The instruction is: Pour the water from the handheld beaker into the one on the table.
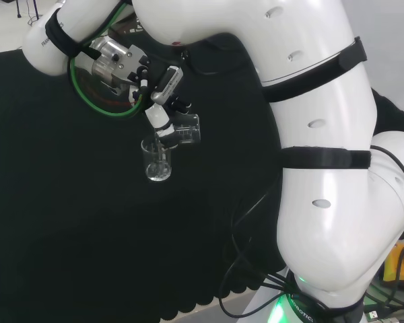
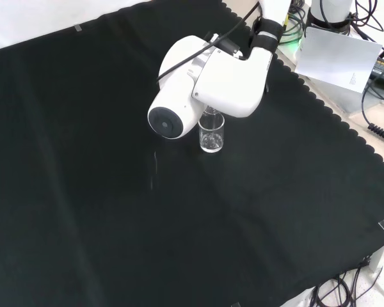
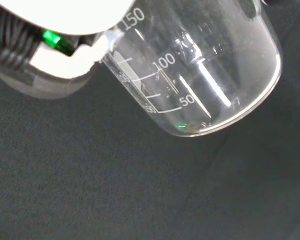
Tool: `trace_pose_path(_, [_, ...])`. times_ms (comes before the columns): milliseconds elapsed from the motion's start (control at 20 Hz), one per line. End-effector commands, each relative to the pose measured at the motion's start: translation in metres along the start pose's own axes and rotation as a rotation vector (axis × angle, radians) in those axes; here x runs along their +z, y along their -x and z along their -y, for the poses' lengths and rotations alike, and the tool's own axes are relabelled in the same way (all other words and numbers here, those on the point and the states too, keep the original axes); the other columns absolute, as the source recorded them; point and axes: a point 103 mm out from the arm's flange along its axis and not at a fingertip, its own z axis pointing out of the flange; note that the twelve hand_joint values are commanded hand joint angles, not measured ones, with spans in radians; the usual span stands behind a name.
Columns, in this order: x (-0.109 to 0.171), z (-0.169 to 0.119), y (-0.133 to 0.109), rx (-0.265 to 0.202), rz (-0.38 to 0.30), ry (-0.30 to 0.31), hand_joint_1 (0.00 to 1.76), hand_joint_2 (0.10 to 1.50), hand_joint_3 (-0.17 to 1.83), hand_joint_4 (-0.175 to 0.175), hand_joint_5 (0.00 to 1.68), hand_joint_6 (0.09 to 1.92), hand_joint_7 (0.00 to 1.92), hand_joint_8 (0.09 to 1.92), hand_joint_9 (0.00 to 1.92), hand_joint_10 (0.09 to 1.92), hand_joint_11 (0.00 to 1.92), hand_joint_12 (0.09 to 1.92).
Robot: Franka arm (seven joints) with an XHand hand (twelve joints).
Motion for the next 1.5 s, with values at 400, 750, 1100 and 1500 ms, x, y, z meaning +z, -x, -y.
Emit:
trace_pose_path(400, [-0.0021, 0.0047, 0.0003, 0.018, 0.012, -0.011, 1.13, 0.62, 0.74, 0.175, 1.25, 0.75, 1.54, 0.62, 1.71, 0.16, 1.47, 0.63])
trace_pose_path(750, [-0.0018, 0.0059, 0.0017, 0.02, 0.01, -0.002, 1.13, 0.62, 0.74, 0.175, 1.25, 0.75, 1.54, 0.62, 1.71, 0.16, 1.47, 0.63])
trace_pose_path(1100, [-0.0056, 0.0088, -0.0009, 0.017, 0.012, 0.015, 1.13, 0.62, 0.74, 0.175, 1.25, 0.75, 1.54, 0.62, 1.71, 0.16, 1.47, 0.63])
trace_pose_path(1500, [-0.0055, 0.0103, 0.0006, 0.009, 0.007, 0.07, 1.13, 0.62, 0.74, 0.175, 1.25, 0.75, 1.54, 0.62, 1.71, 0.16, 1.47, 0.63])
